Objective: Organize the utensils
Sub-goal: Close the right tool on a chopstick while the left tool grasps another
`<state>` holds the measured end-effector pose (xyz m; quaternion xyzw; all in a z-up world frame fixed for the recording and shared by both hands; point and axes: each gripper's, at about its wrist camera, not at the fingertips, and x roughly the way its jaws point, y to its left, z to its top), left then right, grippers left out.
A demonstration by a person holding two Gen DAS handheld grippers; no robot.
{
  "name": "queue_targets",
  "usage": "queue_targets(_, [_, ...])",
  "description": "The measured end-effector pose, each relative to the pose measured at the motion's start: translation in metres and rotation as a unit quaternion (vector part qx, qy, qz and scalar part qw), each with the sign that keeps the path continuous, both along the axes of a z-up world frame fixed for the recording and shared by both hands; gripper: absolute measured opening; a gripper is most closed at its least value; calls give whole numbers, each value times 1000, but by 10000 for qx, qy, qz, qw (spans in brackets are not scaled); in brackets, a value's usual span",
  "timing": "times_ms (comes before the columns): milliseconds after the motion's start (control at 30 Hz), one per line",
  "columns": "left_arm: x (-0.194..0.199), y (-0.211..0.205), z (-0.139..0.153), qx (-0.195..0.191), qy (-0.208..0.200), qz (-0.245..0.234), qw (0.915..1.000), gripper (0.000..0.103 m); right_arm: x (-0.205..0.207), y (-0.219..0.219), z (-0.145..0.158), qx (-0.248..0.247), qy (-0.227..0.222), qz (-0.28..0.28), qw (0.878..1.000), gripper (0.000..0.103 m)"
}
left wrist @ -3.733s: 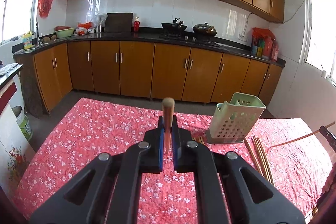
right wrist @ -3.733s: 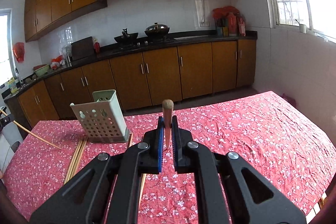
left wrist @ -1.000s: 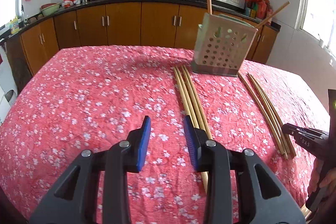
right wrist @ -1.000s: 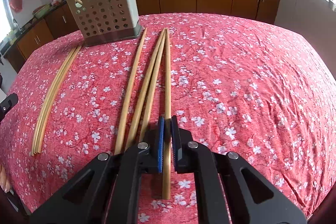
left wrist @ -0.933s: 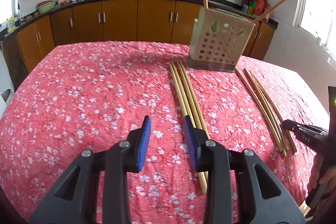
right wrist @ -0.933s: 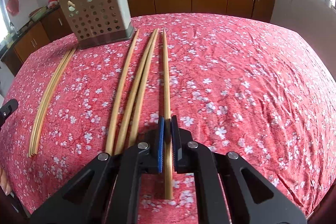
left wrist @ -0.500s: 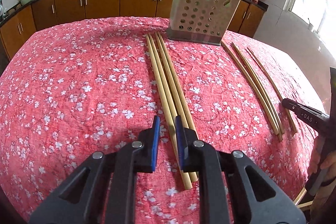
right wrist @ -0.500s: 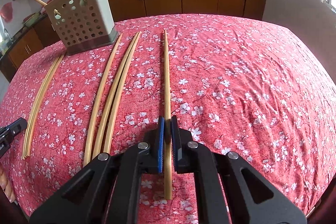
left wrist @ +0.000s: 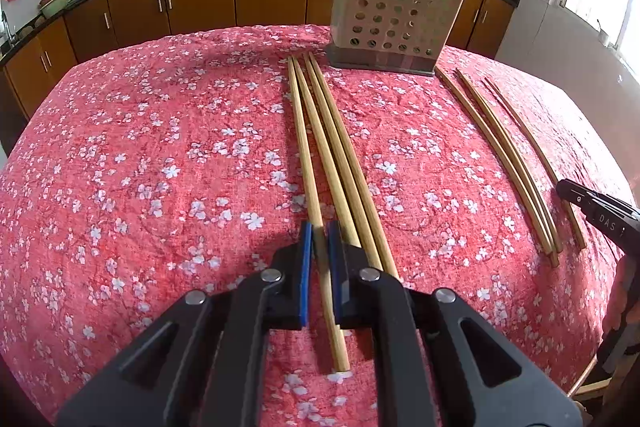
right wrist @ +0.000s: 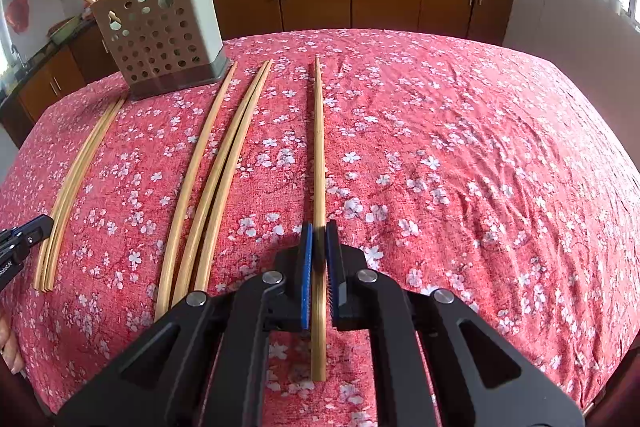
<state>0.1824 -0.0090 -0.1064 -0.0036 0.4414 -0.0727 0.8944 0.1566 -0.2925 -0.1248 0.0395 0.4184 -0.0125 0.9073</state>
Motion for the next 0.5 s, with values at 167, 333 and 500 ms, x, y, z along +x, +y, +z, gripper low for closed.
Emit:
queue_targets(167, [8, 16, 0, -29, 8, 236, 9997, 8, 2, -2, 1, -86, 24, 90, 9999, 8])
queue_targets(333, [12, 40, 0, -91, -27, 463, 9989, 8, 8, -9, 1, -230, 27, 21, 9997, 8])
queue_targets(500, [17, 58, 0, -79, -53, 678, 9977, 8, 17, -15, 1, -211, 29, -41, 9998, 8])
